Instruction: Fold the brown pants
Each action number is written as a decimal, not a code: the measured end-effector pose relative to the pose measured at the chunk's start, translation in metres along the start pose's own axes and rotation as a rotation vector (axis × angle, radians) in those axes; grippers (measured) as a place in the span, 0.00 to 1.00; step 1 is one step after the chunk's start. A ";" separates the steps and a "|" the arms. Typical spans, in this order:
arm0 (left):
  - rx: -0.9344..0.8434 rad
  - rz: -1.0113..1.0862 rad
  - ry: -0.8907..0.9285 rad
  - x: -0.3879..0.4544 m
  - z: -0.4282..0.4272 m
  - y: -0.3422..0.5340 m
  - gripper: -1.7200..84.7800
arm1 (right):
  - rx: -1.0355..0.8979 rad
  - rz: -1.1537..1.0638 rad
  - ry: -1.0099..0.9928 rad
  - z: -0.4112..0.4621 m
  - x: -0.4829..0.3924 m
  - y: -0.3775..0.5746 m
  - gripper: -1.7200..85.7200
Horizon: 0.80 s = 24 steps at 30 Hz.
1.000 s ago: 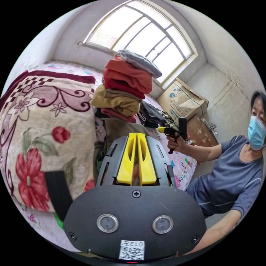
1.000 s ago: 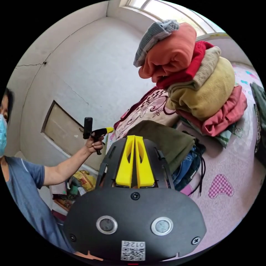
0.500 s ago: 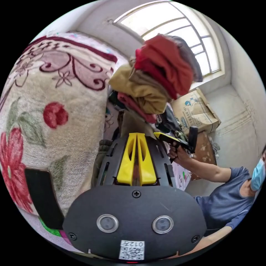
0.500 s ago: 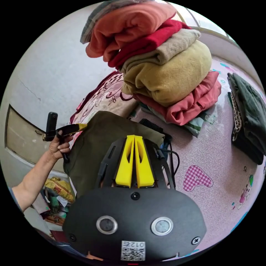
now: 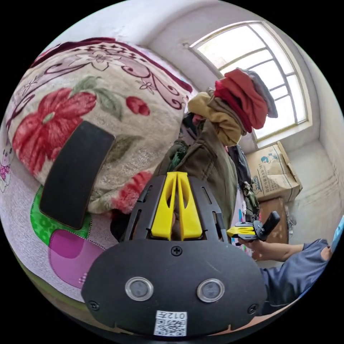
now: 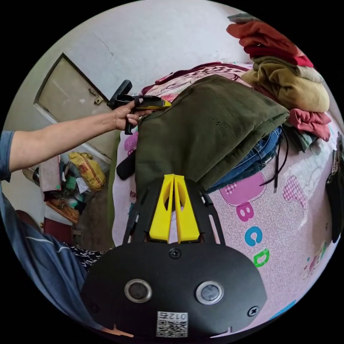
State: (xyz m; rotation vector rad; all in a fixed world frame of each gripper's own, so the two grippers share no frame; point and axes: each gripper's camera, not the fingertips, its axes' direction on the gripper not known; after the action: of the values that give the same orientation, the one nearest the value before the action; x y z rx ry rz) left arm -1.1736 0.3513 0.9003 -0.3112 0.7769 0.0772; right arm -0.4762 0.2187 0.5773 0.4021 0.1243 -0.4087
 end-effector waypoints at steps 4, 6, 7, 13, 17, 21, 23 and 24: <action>-0.029 0.017 -0.086 0.034 0.009 0.012 0.02 | -0.045 0.023 -0.029 0.002 0.011 0.007 0.02; -0.007 0.026 -0.104 0.062 0.001 0.024 0.02 | -0.057 0.060 -0.059 -0.007 0.018 0.016 0.02; 0.006 0.030 -0.115 0.071 -0.003 0.028 0.02 | -0.054 0.069 -0.058 -0.011 0.018 0.019 0.02; 0.197 0.161 -0.085 0.176 -0.037 0.094 0.02 | 0.184 0.072 -0.098 -0.103 0.000 0.110 0.02; 0.278 0.367 -0.031 0.284 -0.018 0.165 0.02 | 0.231 0.100 0.089 -0.156 -0.016 0.225 0.02; 0.163 0.588 -0.052 0.409 0.062 0.239 0.02 | 0.241 0.191 0.377 -0.198 -0.031 0.350 0.02; 0.104 0.651 -0.027 0.461 0.102 0.270 0.02 | 0.252 0.240 0.471 -0.214 -0.033 0.401 0.02; 0.059 0.694 0.010 0.494 0.129 0.289 0.02 | 0.257 0.281 0.505 -0.224 -0.030 0.433 0.02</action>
State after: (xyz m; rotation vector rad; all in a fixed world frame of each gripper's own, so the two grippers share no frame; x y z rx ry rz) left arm -0.7869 0.6427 0.5690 0.0260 0.8667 0.7039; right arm -0.3342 0.6839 0.5326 0.7622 0.5038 -0.0369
